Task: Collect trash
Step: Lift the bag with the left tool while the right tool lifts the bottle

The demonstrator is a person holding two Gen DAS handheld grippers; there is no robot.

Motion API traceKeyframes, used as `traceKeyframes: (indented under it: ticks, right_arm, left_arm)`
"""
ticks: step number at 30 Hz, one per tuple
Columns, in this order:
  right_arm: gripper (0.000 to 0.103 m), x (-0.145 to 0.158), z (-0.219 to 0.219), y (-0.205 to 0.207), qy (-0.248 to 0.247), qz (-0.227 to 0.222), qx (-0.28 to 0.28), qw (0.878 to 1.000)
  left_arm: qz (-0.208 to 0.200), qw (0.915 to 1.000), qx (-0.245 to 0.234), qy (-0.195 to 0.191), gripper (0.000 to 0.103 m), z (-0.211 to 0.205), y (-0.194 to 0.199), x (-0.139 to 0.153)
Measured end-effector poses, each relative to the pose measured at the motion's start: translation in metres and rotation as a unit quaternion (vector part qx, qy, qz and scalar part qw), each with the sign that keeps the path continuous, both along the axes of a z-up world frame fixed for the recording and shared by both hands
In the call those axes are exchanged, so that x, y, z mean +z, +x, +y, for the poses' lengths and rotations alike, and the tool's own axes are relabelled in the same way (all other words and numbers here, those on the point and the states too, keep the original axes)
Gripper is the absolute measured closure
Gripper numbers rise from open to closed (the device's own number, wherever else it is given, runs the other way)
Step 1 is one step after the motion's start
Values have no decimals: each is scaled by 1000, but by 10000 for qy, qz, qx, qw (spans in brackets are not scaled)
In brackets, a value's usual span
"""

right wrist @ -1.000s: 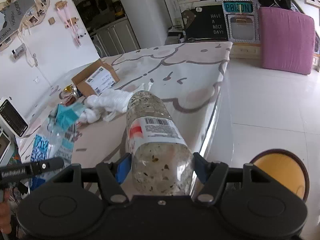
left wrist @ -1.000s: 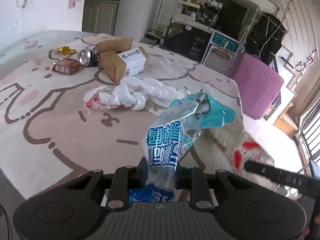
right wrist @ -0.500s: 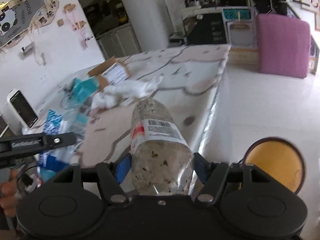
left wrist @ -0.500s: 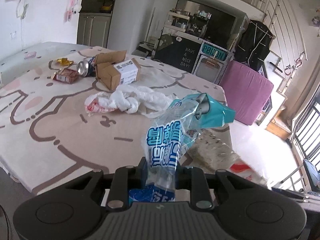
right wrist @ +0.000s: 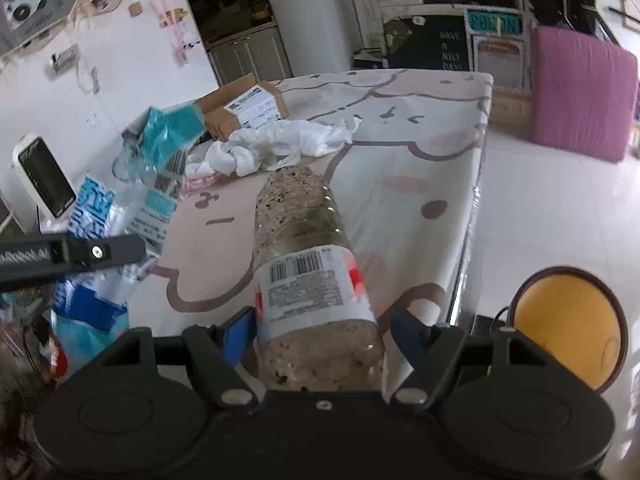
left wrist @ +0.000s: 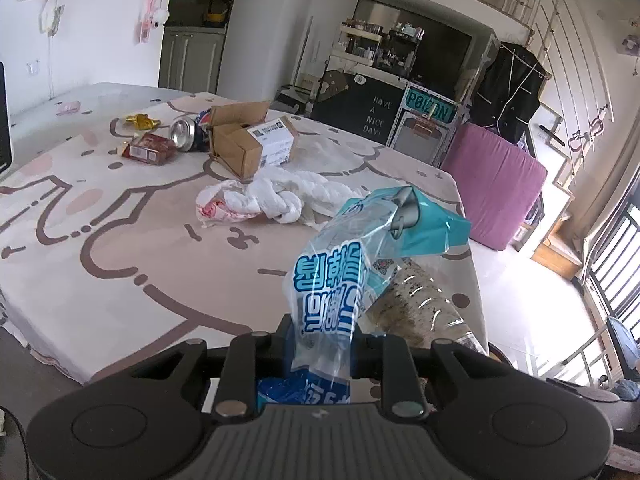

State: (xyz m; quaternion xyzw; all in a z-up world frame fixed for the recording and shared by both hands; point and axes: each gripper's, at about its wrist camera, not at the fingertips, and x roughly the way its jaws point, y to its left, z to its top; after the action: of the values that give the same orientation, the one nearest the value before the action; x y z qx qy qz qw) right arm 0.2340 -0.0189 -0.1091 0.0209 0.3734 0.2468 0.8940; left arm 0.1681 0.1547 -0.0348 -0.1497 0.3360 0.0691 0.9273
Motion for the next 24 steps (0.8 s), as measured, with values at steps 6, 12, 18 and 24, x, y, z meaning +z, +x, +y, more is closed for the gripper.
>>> traceKeyframes:
  ticks: [6, 12, 18, 24]
  right_arm:
    - [40, 3, 1, -14, -30, -195, -60, 9998]
    - [41, 22, -27, -25, 224, -448, -488, 9976]
    - [41, 37, -81, -29, 283, -583, -1059, 9923]
    - [41, 39, -152, -20, 282, -564, -1574, 9855]
  left_arm:
    - [-24, 9999, 100, 32, 78, -1, -8, 3]
    - [-159, 9998, 72, 87, 78, -16, -8, 13]
    - [-294, 9989, -293, 220, 78, -62, 11, 23]
    - [-258, 9961, -786, 307, 78, -130, 43, 18]
